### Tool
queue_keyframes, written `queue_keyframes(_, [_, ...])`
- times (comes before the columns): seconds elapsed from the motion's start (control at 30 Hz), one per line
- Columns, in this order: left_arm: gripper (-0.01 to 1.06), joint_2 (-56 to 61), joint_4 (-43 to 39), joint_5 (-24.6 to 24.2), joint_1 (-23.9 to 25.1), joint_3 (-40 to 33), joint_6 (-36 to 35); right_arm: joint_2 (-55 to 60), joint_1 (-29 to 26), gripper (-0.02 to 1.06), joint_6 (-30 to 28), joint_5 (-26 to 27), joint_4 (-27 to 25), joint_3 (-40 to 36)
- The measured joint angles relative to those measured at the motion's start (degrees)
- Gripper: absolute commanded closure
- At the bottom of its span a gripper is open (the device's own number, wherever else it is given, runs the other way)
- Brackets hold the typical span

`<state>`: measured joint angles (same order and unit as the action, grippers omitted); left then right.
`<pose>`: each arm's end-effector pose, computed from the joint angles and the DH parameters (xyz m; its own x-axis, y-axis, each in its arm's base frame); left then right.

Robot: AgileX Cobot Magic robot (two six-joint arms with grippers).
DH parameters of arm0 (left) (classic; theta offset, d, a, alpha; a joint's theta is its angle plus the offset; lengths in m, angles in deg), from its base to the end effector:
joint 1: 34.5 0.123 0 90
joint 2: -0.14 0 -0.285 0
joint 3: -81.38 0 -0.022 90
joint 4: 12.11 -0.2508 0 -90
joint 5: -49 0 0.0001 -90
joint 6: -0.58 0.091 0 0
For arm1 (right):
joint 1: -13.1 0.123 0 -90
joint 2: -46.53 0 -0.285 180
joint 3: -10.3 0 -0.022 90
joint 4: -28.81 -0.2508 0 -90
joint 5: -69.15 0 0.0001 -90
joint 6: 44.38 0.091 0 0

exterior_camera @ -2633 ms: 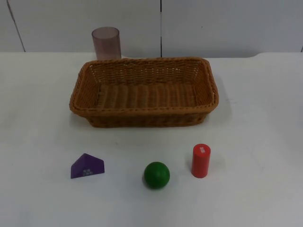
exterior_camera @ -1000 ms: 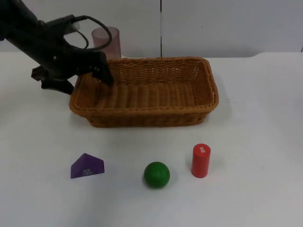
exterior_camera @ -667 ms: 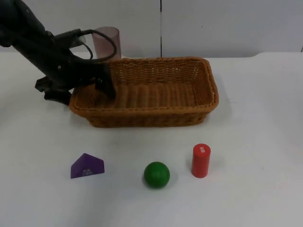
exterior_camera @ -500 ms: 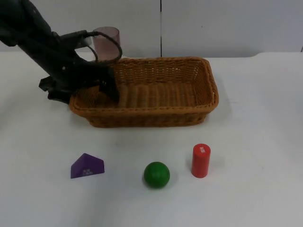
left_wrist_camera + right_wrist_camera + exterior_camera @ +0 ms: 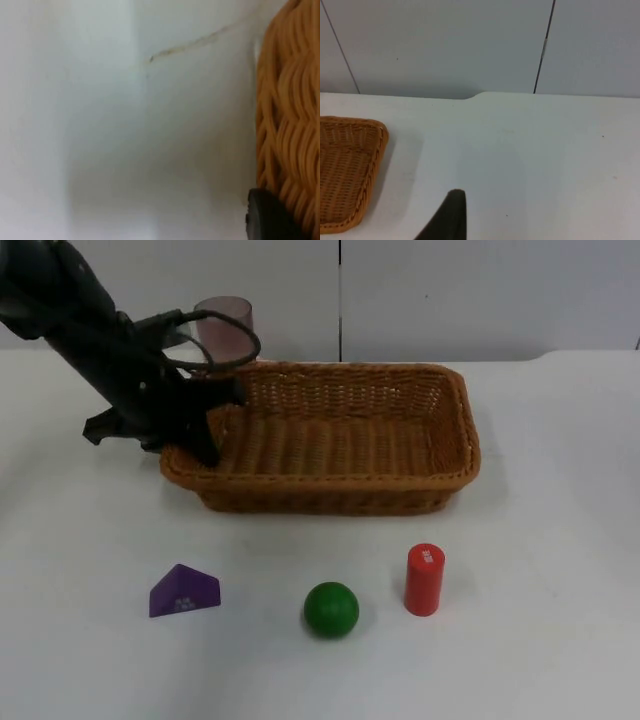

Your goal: Pick up the basket with the left hand and place the triangular block into the basket with the right hand.

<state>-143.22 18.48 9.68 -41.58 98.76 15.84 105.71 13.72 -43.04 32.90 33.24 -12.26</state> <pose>0.4651 -0.0874 0.0820 -0.9625 -0.0349 -0.2691 0.0650 0.9332 -0.3534 0.1793 -0.0022 0.3829 -0.4688 -0.0440 -0.8822 0.0113 0.9984 -0.0558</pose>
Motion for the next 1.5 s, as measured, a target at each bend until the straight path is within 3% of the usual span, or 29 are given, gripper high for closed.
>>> queue_keyframes(0.17, [1.04,1.6,-0.1,-2.7,0.0,0.0,-0.2,0.0,0.0,0.0,-0.5,0.0,0.1,0.0])
queue_keyframes(0.63, [1.04,13.0,1.2,-17.7,0.0,-0.4,-2.3,0.0,0.0,0.0,-1.3,-0.1,0.1,0.0])
queue_keyframes(0.87, [1.04,21.3,1.2,-15.8,0.0,-5.7,-5.3,0.0,0.0,0.0,-2.0,-1.5,0.1,0.0])
queue_keyframes(1.07, [1.04,32.8,-2.2,-13.0,0.8,-17.1,-5.6,0.0,0.0,0.0,-2.0,-1.8,-0.3,0.0])
queue_keyframes(1.2, [1.04,40.9,-2.3,-9.9,4.5,-24.4,-5.7,0.0,0.0,0.0,-2.2,-1.9,-0.4,0.0])
queue_keyframes(1.3, [1.04,48.3,0.3,-8.3,10.4,-28.9,-5.7,0.0,0.0,0.0,-6.2,-2.0,-4.4,0.0])
queue_keyframes(1.37, [1.04,49.6,1.3,-8.1,11.8,-29.4,-5.7,0.0,0.0,0.0,-8.4,-2.3,-7.2,0.0])
queue_keyframes(1.5, [1.04,51.0,3.5,-7.8,16.3,-29.6,-9.4,2.2,0.0,0.0,-20.9,-6.0,-20.5,0.0])
